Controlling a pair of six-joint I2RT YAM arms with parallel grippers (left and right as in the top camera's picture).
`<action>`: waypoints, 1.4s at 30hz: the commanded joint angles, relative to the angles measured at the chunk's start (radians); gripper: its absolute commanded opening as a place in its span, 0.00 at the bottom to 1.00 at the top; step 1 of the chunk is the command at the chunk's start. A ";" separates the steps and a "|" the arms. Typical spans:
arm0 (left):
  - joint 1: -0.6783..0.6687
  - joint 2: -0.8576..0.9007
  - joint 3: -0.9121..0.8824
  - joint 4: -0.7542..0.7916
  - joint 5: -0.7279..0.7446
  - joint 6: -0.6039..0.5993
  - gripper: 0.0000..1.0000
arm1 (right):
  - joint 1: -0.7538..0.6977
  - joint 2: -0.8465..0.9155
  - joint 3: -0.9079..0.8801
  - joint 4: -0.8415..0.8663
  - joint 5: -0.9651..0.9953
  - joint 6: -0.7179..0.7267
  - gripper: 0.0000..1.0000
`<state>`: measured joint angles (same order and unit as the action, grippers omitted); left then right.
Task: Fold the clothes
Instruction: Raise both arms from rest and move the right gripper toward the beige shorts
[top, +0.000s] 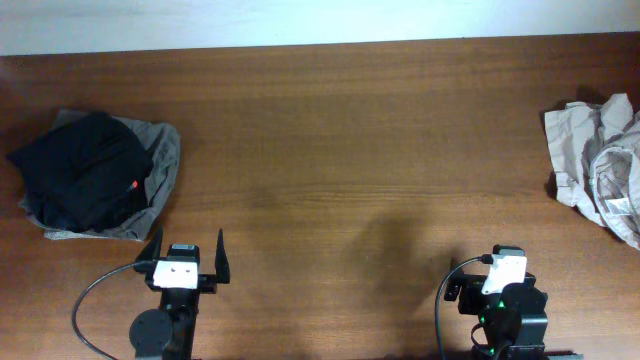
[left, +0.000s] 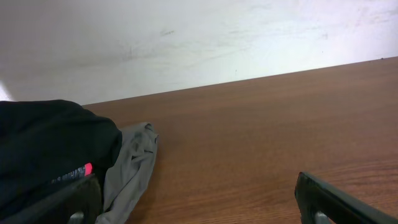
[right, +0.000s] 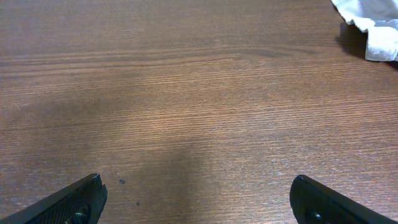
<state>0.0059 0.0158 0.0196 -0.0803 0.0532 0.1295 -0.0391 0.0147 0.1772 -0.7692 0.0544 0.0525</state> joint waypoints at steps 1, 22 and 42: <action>-0.007 -0.010 -0.010 0.025 0.011 -0.012 0.99 | -0.007 -0.008 -0.010 0.023 0.002 0.007 0.99; -0.008 -0.004 0.033 0.024 0.169 -0.076 0.99 | -0.007 -0.008 -0.001 0.380 -0.410 0.041 0.99; -0.008 0.973 1.131 -0.620 0.234 -0.130 0.99 | -0.007 0.858 0.877 -0.125 -0.284 0.121 0.99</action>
<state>0.0021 0.8349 0.9546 -0.5762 0.2298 0.0059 -0.0399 0.6842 0.8639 -0.8097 -0.2108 0.1860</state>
